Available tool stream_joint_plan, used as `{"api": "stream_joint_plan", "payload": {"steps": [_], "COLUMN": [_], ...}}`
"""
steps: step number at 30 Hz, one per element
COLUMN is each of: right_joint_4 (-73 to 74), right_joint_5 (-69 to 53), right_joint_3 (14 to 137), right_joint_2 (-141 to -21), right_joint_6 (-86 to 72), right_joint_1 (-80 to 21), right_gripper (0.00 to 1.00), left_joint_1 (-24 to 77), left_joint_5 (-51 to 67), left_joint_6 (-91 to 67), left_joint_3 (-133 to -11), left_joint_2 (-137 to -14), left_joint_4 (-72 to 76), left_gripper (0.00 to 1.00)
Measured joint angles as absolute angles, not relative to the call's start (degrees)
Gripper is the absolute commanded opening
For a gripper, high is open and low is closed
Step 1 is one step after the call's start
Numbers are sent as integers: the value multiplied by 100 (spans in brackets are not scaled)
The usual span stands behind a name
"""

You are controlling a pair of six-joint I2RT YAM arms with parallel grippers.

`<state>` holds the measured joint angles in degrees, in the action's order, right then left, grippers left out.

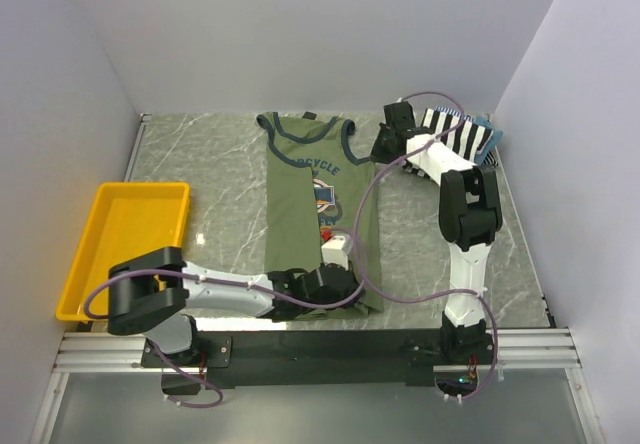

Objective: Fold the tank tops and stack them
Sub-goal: Fold the tank top

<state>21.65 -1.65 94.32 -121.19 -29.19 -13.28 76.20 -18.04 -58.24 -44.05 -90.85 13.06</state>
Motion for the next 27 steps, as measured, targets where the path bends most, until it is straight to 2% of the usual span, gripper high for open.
{"api": "stream_joint_plan", "payload": {"steps": [20, 23, 24, 27], "right_joint_4": [2596, 2648, 2641, 2502], "right_joint_5": [565, 650, 690, 755], "right_joint_3": [11045, 10965, 10890, 10385], "right_joint_2": [-12370, -12385, -12383, -12280], "right_joint_6": [-3059, -3083, -3087, -3127], "right_joint_1": [-2287, -2366, -2359, -2270], "right_gripper": [1, 11, 18, 25], "left_joint_1": [7614, 7614, 7614, 7614], "left_joint_5": [-2043, -2043, -2043, -2040], "left_joint_6": [-6622, -6674, -6676, -6676], "left_joint_3": [-2727, -2683, -2683, -2685], "left_joint_2": [-7623, -7588, -7594, -7666], "left_joint_4": [1409, 1413, 1415, 1450], "left_gripper": [1, 1, 1, 1]}}
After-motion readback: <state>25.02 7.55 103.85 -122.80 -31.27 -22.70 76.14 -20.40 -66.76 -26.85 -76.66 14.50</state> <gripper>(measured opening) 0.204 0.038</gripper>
